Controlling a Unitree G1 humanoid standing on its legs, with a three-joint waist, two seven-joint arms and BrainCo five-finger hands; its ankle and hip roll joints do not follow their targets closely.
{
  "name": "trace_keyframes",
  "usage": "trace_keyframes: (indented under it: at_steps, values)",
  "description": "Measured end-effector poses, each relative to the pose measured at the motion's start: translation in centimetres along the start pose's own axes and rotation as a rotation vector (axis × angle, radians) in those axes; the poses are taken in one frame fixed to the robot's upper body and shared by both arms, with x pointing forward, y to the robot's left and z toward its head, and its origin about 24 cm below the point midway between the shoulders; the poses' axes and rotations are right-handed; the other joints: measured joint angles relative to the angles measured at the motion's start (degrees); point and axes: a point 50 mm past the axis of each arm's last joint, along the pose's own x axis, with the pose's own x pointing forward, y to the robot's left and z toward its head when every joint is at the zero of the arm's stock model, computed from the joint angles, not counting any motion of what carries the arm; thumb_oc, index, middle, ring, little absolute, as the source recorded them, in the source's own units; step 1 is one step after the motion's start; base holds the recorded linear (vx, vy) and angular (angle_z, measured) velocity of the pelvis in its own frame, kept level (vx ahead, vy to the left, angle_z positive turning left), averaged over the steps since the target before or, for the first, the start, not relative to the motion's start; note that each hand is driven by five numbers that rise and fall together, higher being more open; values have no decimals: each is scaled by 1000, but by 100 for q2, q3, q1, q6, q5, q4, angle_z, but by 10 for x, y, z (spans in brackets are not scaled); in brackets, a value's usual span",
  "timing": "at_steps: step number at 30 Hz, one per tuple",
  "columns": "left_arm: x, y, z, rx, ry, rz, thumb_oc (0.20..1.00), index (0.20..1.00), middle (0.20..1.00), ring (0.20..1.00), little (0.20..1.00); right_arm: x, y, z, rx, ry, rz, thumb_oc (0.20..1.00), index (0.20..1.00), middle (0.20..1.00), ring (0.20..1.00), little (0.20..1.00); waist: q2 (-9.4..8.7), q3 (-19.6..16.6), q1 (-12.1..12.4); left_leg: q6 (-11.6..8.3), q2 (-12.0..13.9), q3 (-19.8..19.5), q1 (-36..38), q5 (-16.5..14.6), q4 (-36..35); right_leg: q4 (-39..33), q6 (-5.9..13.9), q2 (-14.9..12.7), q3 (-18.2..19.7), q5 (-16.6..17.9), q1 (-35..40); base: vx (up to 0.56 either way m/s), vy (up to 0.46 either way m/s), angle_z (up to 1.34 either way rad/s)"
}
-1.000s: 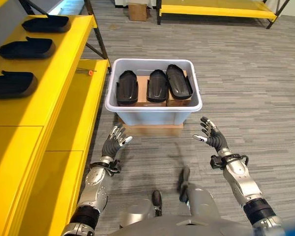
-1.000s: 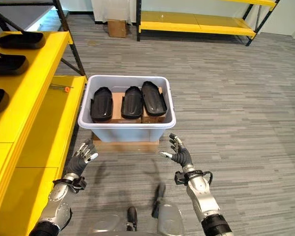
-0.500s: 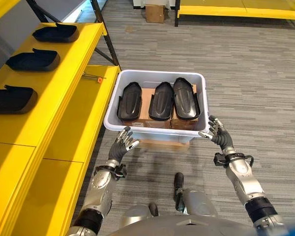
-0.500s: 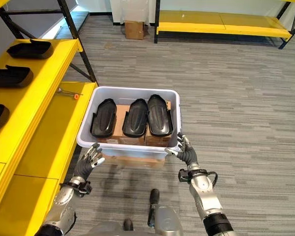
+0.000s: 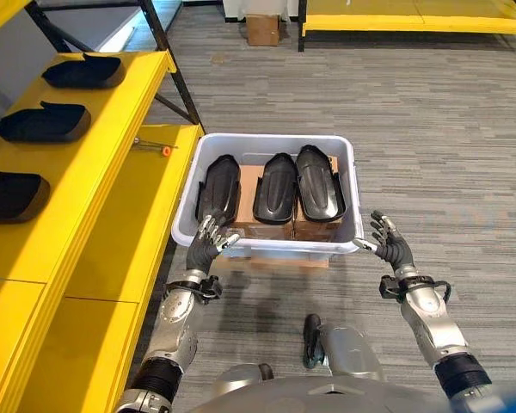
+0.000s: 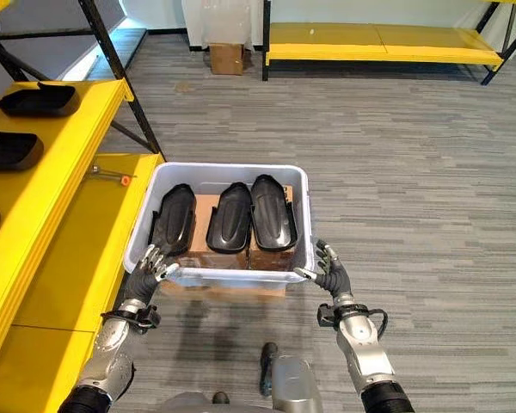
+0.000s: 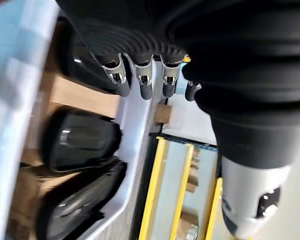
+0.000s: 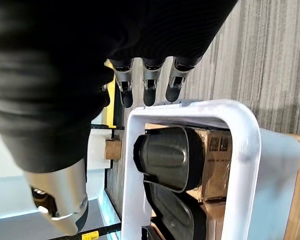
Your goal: Move parts from the plastic box to the shelf.
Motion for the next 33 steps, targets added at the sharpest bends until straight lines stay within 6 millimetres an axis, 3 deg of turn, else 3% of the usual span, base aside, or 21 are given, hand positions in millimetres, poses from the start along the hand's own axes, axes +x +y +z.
trace_keyframes:
  at_steps: [1,2,3,4,6,7,9,10,12,13,14,15,16,18,20,24,27,33]
  values:
    - [0,-4,-1,1,-2,-5,1000,1000,1000,1000,1000,0,-5,2,-9,-7,-24,1000,1000,1000,1000,1000,6,-28,-111,-62,419,562,-73,-148,248,-194,-127,-15,-80,61,180,120,286,30]
    - [-1,-5,-2,2,-1,-8,1000,1000,1000,1000,1000,0,-7,2,-12,-8,-31,1000,1000,1000,1000,1000,-8,-77,-112,-110,625,666,-48,-119,30,-248,-134,-9,-70,66,191,124,234,33]
    - [2,-10,-1,3,-8,-24,1000,1000,1000,1000,1000,0,-12,4,-11,-23,-51,1000,1000,1000,1000,1000,-21,-104,-125,-381,1017,551,-61,62,-723,-460,-73,7,-7,133,245,78,206,-2]
    - [2,-10,-1,2,-9,-26,1000,1000,1000,1000,1000,2,-13,5,-15,-28,-52,1000,1000,1000,1000,1000,-49,-80,-67,-510,1167,423,-57,295,-1245,-661,-47,42,69,262,341,88,278,-21]
    - [0,-8,-5,5,9,-16,1000,1000,1000,1000,1000,5,-11,10,-22,-45,-43,1000,1000,1000,1000,1000,-73,-55,-62,-689,1485,130,-249,842,-1645,-933,149,66,256,381,503,136,412,-49]
    - [0,-7,-8,7,25,-13,1000,1000,1000,1000,1000,6,-12,11,-23,-51,-44,1000,1000,1000,1000,1000,-25,-63,-46,-752,1659,-125,-428,1181,-1809,-1063,258,97,361,434,554,138,438,-69]
    - [-2,-4,-16,7,62,0,1000,1000,1000,1000,1000,7,-17,14,-44,-58,-45,1000,1000,1000,1000,1000,119,10,-18,-695,1866,-227,-705,1478,-1810,-1038,297,-6,479,466,544,130,454,-87]
    - [-3,-4,-19,5,76,2,1000,1000,1000,1000,1000,6,-18,13,-48,-52,-47,1000,1000,1000,1000,1000,119,30,-34,-689,1818,-207,-745,1487,-1688,-1031,338,-93,486,496,550,105,383,-76]
    - [-3,-4,-20,4,90,-22,1000,1000,1000,1000,1000,1,-21,11,-57,-46,-38,1000,1000,1000,1000,1000,142,16,-139,-563,1378,-64,-749,1415,-1231,-1026,528,-409,576,629,582,133,343,-57]
    - [-2,-7,-20,2,89,-34,1000,1000,1000,1000,1000,-2,-24,11,-67,-43,-38,1000,1000,1000,1000,1000,207,6,-179,-448,1250,-32,-755,1349,-1199,-1032,585,-454,573,658,601,135,356,-16]
    - [2,-13,-19,39,90,-82,1000,1000,1000,1000,1000,-9,-34,6,-81,-20,-57,1000,1000,1000,1000,1000,369,24,-306,-295,970,-133,-644,1378,-1361,-938,820,-489,615,637,621,115,335,4]
    - [3,-10,-15,73,89,-96,1000,1000,1000,1000,1000,-16,-26,-6,-45,19,-52,1000,1000,1000,1000,1000,8,7,-275,-281,529,-79,-556,1403,-1513,-931,1025,-847,853,627,628,78,237,18]
    - [0,-5,-15,97,99,-96,1000,1000,1000,1000,1000,-18,-20,-7,-19,18,-40,1000,1000,1000,1000,1000,-241,15,-237,-154,309,-71,-567,1423,-1586,-1046,1049,-978,966,643,616,76,152,18]
    - [-10,10,-18,134,134,-69,1000,1000,1000,1000,1000,-19,-5,-6,34,-5,-17,1000,1000,1000,1000,1000,-562,39,-196,14,108,-80,-572,1446,-1644,-1157,1081,-1114,1072,823,660,25,23,18]
    - [-17,23,-19,170,161,-46,1000,1000,1000,1000,1000,-17,3,-4,56,-21,-4,1000,1000,1000,1000,1000,-748,34,77,101,71,-70,-583,1457,-1699,-1280,1171,-1126,1043,949,665,-32,-95,4]
    - [-17,28,-10,194,138,-36,1000,1000,1000,1000,1000,-5,11,14,51,-108,23,1000,1000,1000,1000,1000,-815,85,398,11,189,-155,-753,1495,-1689,-1549,1258,-1005,979,1028,709,-4,-140,13]
    - [-14,21,-5,182,112,-62,1000,1000,1000,1000,1000,11,8,39,13,-204,18,1000,1000,1000,1000,1000,-689,205,510,-114,349,-308,-789,1526,-1685,-1808,1249,-824,838,1023,898,70,-163,20]
    - [-15,10,5,156,80,-139,1000,1000,1000,1000,1000,23,-17,72,-142,-303,-23,1000,1000,1000,1000,1000,-517,396,738,-333,684,-555,-688,1568,-1675,-1960,1049,-454,559,928,1219,61,-108,14]
